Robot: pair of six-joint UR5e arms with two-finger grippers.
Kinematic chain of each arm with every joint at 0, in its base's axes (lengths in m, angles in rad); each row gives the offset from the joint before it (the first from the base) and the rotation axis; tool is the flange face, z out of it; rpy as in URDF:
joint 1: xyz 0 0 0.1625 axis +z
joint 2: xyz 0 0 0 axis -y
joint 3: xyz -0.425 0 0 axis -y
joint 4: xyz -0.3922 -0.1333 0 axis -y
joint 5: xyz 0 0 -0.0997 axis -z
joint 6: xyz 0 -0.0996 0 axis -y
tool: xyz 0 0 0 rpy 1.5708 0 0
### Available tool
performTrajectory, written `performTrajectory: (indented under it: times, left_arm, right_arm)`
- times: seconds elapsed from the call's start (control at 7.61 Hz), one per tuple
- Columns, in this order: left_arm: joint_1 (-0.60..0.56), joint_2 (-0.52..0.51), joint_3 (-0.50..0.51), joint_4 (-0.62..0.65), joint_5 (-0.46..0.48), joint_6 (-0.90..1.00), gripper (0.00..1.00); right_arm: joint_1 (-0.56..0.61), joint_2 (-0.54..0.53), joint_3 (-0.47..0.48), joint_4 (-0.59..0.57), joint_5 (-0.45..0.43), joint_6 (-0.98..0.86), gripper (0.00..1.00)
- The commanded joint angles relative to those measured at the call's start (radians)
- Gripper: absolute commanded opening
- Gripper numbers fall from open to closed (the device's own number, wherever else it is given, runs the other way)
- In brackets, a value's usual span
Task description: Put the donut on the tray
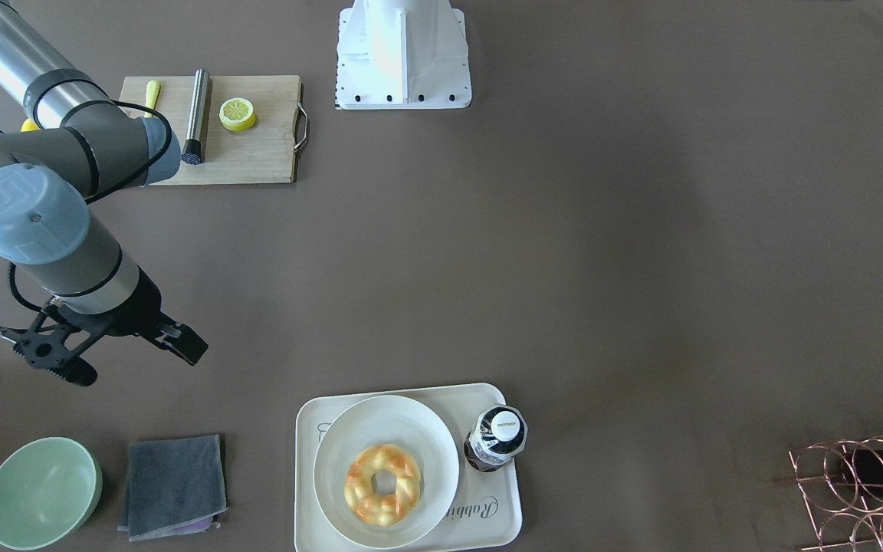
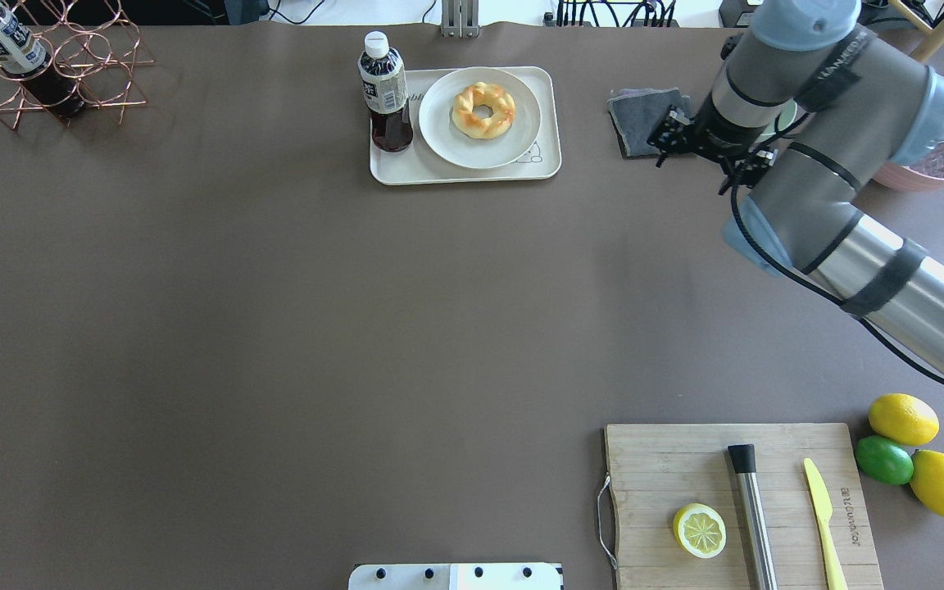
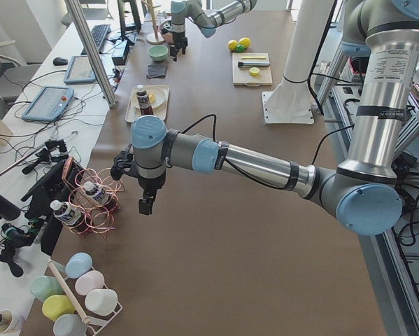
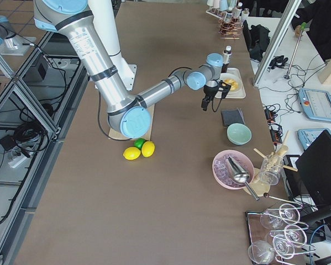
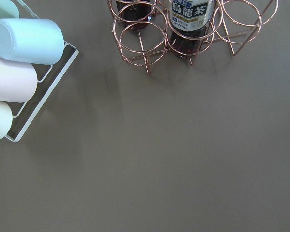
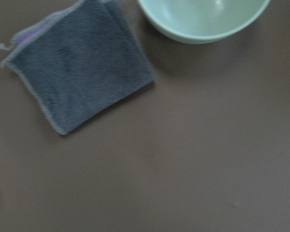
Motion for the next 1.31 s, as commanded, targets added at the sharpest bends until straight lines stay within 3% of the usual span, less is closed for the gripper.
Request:
performTrajectory:
  times: [0.0, 0.13, 0.39, 0.66, 0.92, 1.18]
  left_arm:
    - [-0.014, 0.021, -0.007, -0.001, -0.001, 0.020, 0.98]
    - [-0.016, 0.021, -0.005, -0.001, -0.001, 0.033, 0.98]
    - [-0.049, 0.023, -0.005, -0.002, 0.000, 0.039, 0.98]
    - [-0.051, 0.039, 0.002, 0.001, 0.011, 0.117, 0.98]
    - [-0.049, 0.050, 0.025, 0.001, 0.156, 0.112, 0.98]
    - [-0.045, 0.029, 0.048, 0.019, 0.091, 0.103, 0.98]
  right_arm:
    - [0.108, -0.274, 0.258, -0.216, -0.017, -0.362, 1.00]
    - [0.169, -0.365, 0.290, -0.245, -0.017, -0.544, 1.00]
    - [0.376, -0.500, 0.286, -0.322, -0.017, -1.090, 1.00]
    - [0.609, -0.539, 0.191, -0.356, -0.019, -1.550, 1.00]
    - [0.717, -0.541, 0.095, -0.344, -0.006, -1.668, 1.00]
    - [0.744, -0.554, 0.045, -0.275, 0.116, -1.667, 1.00]
